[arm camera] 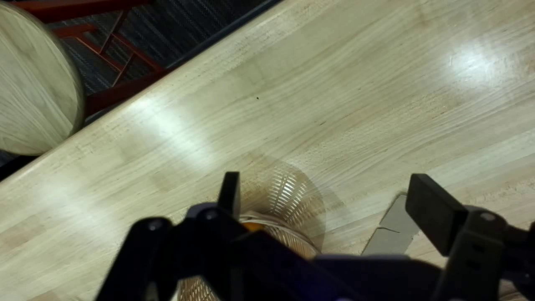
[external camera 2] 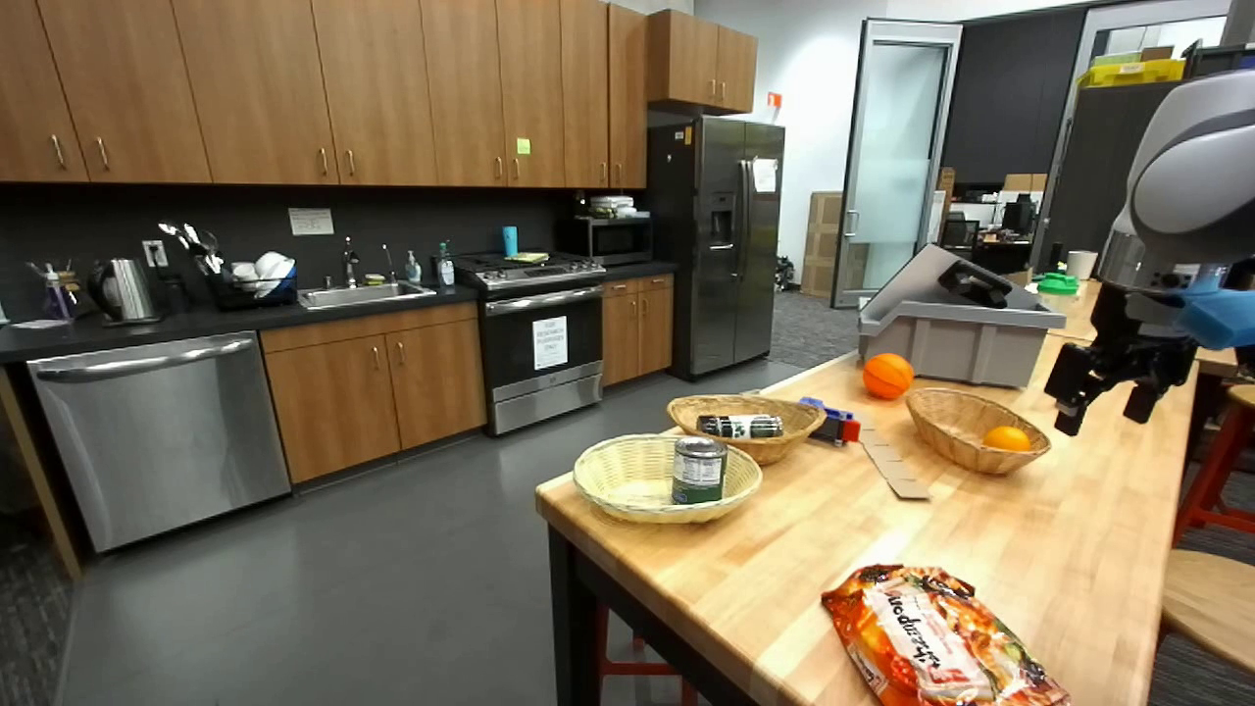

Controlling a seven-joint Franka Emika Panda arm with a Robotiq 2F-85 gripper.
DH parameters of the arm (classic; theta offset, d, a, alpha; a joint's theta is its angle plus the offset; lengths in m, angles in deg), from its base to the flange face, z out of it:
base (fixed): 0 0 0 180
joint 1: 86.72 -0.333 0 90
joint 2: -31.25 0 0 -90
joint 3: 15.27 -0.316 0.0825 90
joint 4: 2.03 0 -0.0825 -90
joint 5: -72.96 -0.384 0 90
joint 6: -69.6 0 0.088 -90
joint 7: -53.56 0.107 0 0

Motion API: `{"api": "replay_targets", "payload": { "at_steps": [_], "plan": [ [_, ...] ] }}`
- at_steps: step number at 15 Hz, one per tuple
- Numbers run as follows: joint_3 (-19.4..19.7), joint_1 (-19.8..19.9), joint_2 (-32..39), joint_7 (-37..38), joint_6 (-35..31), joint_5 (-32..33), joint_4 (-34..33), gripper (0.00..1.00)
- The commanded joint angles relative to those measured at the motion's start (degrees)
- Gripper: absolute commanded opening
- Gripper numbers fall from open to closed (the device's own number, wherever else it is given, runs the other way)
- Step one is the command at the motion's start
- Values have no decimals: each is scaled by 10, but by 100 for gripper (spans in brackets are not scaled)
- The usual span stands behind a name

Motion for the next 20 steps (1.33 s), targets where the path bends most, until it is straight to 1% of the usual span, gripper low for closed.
{"api": "replay_targets", "payload": {
  "at_steps": [1,6,10,15,20],
  "plan": [
    [-2,2,0,-2,1,-2,-1,100],
    [-2,2,0,-2,1,-2,-1,100],
    [1,-1,-1,-16,0,2,-6,100],
    [13,-11,-3,-73,-7,7,-11,100],
    [29,-34,-3,-144,-17,3,-14,100]
  ]
}}
